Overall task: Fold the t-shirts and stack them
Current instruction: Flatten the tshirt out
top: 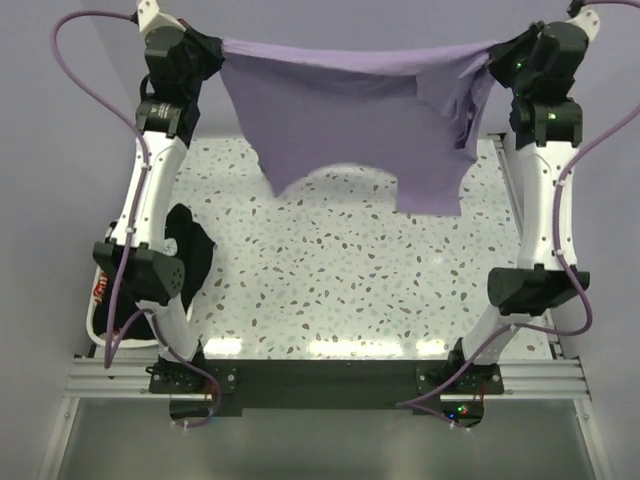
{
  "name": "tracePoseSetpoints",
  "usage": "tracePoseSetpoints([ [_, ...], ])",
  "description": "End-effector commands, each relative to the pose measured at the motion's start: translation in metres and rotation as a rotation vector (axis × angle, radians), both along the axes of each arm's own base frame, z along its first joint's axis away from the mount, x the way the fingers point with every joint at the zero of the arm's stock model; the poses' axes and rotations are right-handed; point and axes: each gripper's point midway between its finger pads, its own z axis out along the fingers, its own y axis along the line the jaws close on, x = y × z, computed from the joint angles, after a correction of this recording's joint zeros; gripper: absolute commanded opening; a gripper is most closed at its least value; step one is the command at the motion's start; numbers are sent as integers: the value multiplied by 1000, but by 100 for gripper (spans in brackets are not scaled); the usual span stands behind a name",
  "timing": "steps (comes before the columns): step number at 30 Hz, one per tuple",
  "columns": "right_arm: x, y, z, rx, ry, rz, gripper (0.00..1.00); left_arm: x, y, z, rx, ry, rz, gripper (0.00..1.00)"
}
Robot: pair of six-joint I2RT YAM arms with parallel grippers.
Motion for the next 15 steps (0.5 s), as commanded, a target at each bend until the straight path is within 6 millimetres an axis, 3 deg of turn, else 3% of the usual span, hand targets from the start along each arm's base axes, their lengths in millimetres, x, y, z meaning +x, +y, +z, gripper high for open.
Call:
tracePoseSetpoints([
  [1, -71, 15, 87, 25, -226, 81, 0, -57, 15, 68, -19, -180, -2, 0],
  [2, -73, 14, 76, 25, -203, 81, 0, -74, 17, 73, -19, -194, 1, 0],
  [3, -64, 13, 31, 34, -98, 76, 0, -68, 18, 35, -10, -110, 5, 0],
  [4, -84, 13, 29, 31, -98, 70, 0, -72, 19, 19, -8, -76, 4, 0],
  [5, -80, 12, -24, 37, 23, 66, 0, -80, 18, -14, -7, -12, -3, 0],
  [7, -105, 11, -53, 37, 80, 55, 0, -90, 17, -51, -16, 48, -15, 0],
  [8, -113, 10, -77, 35, 133, 47, 0, -102, 17, -60, -46, 54, -19, 0],
  [9, -119, 6, -135, 35, 259, 25, 0, -106, 13, -120, -45, 170, -32, 0],
  [10, -132, 5, -151, 32, 288, 18, 0, -112, 11, -143, -69, 211, -37, 0],
  [11, -142, 4, -205, 36, 402, 9, 0, -126, 12, -194, -77, 310, -32, 0],
  [14, -155, 5, -268, 41, 511, 11, 18, -142, 9, -256, -103, 410, -35, 0],
  [15, -160, 6, -301, 42, 570, 17, 31, -154, 6, -292, -95, 485, -47, 0],
])
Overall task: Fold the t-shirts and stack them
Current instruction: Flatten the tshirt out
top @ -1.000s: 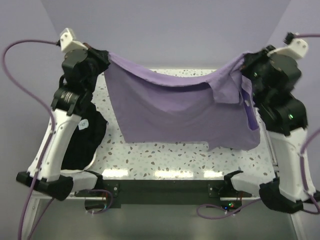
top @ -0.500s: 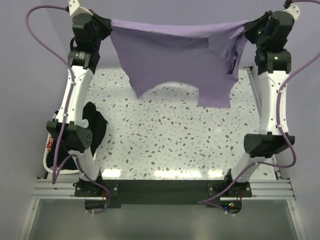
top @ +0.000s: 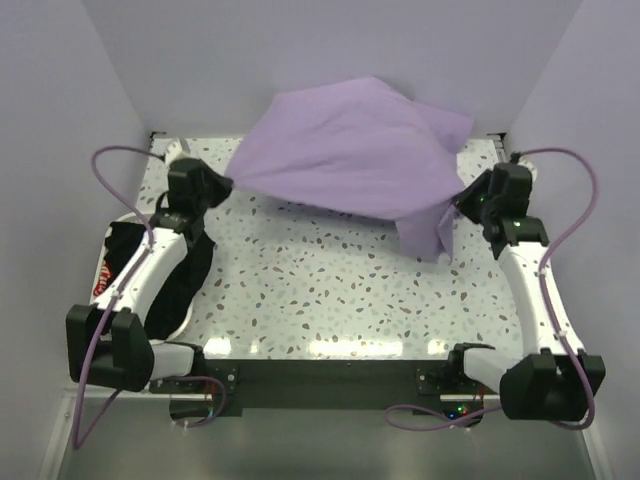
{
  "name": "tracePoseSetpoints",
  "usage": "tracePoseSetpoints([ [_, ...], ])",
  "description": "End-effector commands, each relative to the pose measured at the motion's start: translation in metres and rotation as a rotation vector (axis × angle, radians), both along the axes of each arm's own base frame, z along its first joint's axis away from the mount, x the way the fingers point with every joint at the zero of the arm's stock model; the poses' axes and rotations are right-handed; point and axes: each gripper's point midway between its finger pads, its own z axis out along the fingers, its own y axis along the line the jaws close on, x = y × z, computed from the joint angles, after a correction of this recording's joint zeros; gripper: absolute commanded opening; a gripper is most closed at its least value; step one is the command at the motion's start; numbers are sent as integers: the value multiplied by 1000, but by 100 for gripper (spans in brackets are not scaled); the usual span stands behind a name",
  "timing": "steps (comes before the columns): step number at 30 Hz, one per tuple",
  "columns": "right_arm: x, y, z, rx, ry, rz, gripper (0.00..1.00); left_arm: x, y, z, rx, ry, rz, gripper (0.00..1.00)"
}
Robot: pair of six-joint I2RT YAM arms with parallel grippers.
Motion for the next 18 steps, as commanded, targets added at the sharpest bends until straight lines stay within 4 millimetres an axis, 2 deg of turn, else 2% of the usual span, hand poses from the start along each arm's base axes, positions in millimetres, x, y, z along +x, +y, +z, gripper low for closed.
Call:
tracePoseSetpoints([
  [1, -9, -2, -84, -10, 167, 3, 40, -19, -12, -76, -45, 139, -21, 0],
  [2, -11, -2, -107, -16, 230, 15, 49, -28, -11, -107, -41, 219, -13, 0],
  [3, -17, -1, -125, -16, 283, 25, 67, -33, -10, -121, -38, 256, -8, 0],
  [5, -29, 4, -151, -7, 355, 59, 78, -44, -9, -150, -29, 338, -5, 8],
  [6, -34, 6, -154, 4, 355, 58, 87, -47, -9, -155, -23, 350, -8, 10],
  [7, -39, 9, -157, 16, 352, 62, 89, -51, -7, -160, -15, 367, -5, 16],
  [8, -50, 10, -168, 24, 376, 65, 91, -53, -5, -162, -6, 378, 4, 21],
  [10, -61, 8, -166, 18, 362, 44, 91, -58, -1, -165, 15, 404, 9, 33],
  [11, -72, 7, -175, 18, 389, 37, 91, -59, -1, -164, 21, 408, 9, 36],
  [14, -90, 3, -182, 0, 426, 12, 91, -63, 0, -164, 36, 437, -1, 43],
  [18, -100, 10, -184, 58, 430, 5, 87, -72, 14, -170, 101, 491, 51, 45],
])
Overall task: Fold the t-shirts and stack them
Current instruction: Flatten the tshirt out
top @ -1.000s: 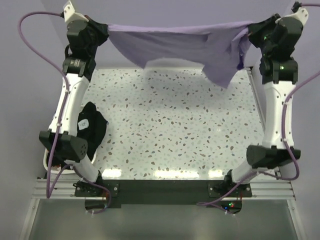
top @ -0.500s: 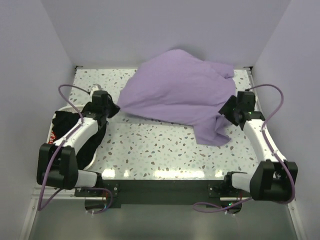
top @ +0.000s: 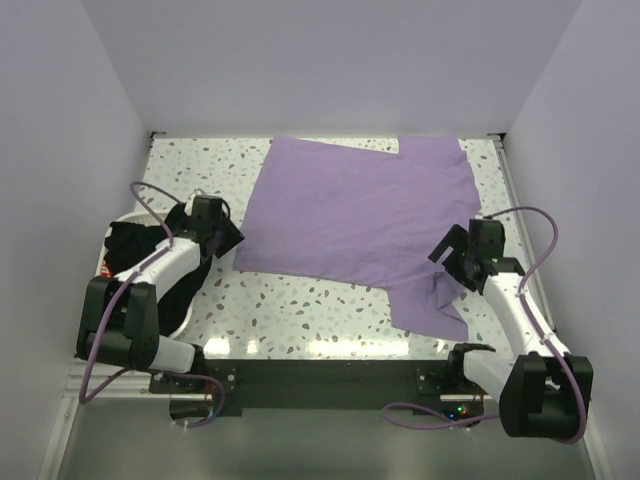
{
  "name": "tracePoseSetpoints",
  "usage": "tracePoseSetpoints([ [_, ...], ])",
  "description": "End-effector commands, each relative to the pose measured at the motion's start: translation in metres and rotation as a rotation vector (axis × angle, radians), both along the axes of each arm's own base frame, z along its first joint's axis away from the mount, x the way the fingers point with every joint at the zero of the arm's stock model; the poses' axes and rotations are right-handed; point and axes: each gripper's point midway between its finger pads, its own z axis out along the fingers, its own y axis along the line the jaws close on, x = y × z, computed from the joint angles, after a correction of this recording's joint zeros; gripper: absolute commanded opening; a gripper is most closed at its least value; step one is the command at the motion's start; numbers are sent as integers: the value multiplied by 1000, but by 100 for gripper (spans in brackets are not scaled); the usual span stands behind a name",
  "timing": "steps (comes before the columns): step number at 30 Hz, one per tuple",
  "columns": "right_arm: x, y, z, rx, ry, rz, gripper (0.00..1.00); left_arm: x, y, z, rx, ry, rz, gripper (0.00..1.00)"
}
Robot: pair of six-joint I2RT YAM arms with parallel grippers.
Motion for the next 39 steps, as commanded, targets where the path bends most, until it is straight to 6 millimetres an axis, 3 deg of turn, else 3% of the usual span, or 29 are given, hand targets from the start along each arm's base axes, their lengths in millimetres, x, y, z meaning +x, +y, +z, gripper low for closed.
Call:
tracePoseSetpoints([
  [1, -8, 3, -2, 35, 10, -36, 87, 0, 13, 14, 70, -3, 38, 47],
  [4, 4, -11, 6, -22, -13, -92, 87, -4, 16, 5, 80, 16, 63, 49],
  [7, 32, -15, 21, -40, -46, -89, 86, 11, 4, 9, 56, 18, 14, 47],
  [8, 50, -16, 24, -40, -63, -92, 85, 26, -4, 26, 55, -31, -5, 47],
  [10, 69, -18, 25, -48, -79, -102, 85, 45, -12, 35, 76, -61, -49, 47],
  [11, 88, -20, 39, -49, -124, -106, 85, 64, -23, 55, 67, -110, -76, 47],
  [12, 97, -21, 24, -53, -79, -106, 85, 73, -31, 60, 65, -121, -103, 47],
  [13, 106, -22, 23, -59, -71, -111, 85, 82, -37, 54, 75, -106, -131, 46],
  [14, 123, -26, 35, -70, -103, -121, 85, 98, -51, 70, 69, -152, -156, 46],
  [15, 130, -27, 21, -78, -70, -122, 85, 112, -61, 65, 68, -174, -193, 46],
  [16, 137, -29, 19, -83, -67, -132, 85, 120, -70, 65, 52, -187, -216, 47],
  [17, 153, -32, 28, -90, -97, -138, 85, 134, -85, 78, 32, -226, -248, 47],
  [18, 159, -34, 16, -106, -70, -139, 85, 143, -94, 78, 20, -239, -271, 47],
  [19, 166, -35, 11, -113, -59, -132, 85, 164, -105, 78, 14, -274, -302, 47],
  [20, 183, -36, 22, -120, -89, -121, 86, 172, -113, 75, 8, -276, -324, 47],
  [21, 189, -39, 20, -139, -77, -124, 86, 179, -122, 73, -7, -278, -356, 47],
  [22, 194, -42, 2, -151, -30, -124, 86, 188, -126, 52, 5, -253, -382, 47],
  [23, 206, -42, 8, -164, -46, -109, 86, 201, -133, 62, 3, -288, -394, 47],
  [24, 212, -44, 2, -176, -30, -103, 86, 207, -135, 59, 5, -292, -398, 47],
  [25, 216, -45, -11, -187, 2, -88, 86, 213, -137, 43, 12, -273, -403, 47],
  [26, 226, -45, -9, -189, -4, -81, 86, 221, -140, 47, 9, -291, -407, 47],
  [28, 233, -47, -15, -206, 14, -60, 86, 232, -142, 33, 14, -284, -406, 47],
  [34, 248, -47, -34, -273, 89, -9, 86, 243, -139, -7, 29, -208, -362, 47],
  [39, 253, -44, -50, -304, 152, 36, 86, 232, -112, -37, 105, -98, -239, 47],
])
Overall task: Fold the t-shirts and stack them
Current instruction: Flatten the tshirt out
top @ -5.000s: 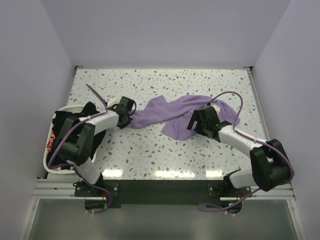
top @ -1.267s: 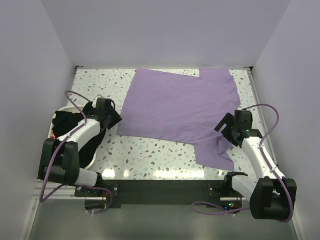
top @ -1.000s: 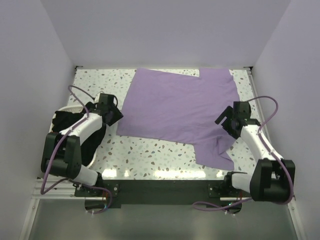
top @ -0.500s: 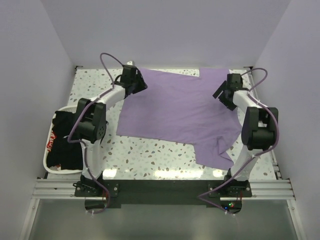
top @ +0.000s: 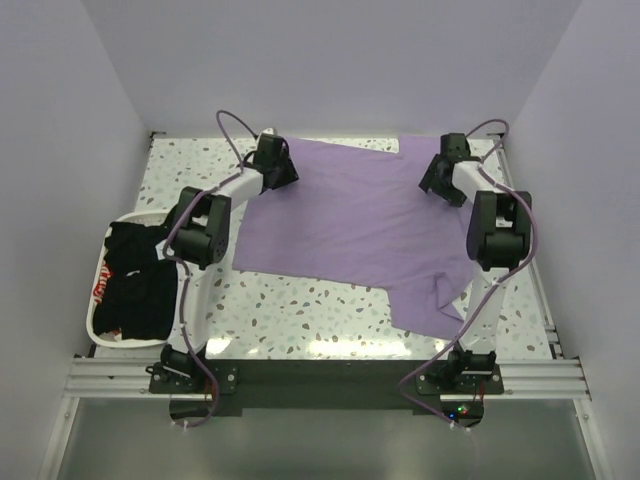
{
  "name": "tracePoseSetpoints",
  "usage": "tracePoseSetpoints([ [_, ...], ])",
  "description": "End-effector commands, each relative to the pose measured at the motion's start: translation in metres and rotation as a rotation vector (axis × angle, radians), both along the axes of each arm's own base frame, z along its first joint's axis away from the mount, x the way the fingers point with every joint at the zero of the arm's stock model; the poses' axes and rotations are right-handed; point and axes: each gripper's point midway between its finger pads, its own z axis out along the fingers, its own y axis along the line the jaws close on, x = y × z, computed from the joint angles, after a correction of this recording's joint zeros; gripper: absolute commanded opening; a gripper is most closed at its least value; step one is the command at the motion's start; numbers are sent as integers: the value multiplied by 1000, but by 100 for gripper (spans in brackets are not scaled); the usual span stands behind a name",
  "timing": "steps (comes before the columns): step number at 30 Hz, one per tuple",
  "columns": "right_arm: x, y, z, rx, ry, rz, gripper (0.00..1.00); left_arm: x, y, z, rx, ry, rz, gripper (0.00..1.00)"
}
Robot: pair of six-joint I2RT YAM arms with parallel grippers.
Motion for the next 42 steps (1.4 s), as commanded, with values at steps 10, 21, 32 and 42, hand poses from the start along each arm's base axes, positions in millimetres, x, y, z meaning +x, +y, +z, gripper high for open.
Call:
tracePoseSetpoints([
  [10, 37, 62, -16, -63, 100, 236, 86, -42, 100, -34, 94, 161, 329, 45],
  [21, 82, 99, 3, -45, 10, 394, 96, -33, 128, -24, 70, 143, 324, 45],
  [32, 49, 83, 154, -89, -181, 319, 98, -31, 94, 95, -81, -89, 175, 57],
  [42, -121, 84, 132, 121, -254, 180, 88, -166, -34, 120, -94, -104, -101, 58],
])
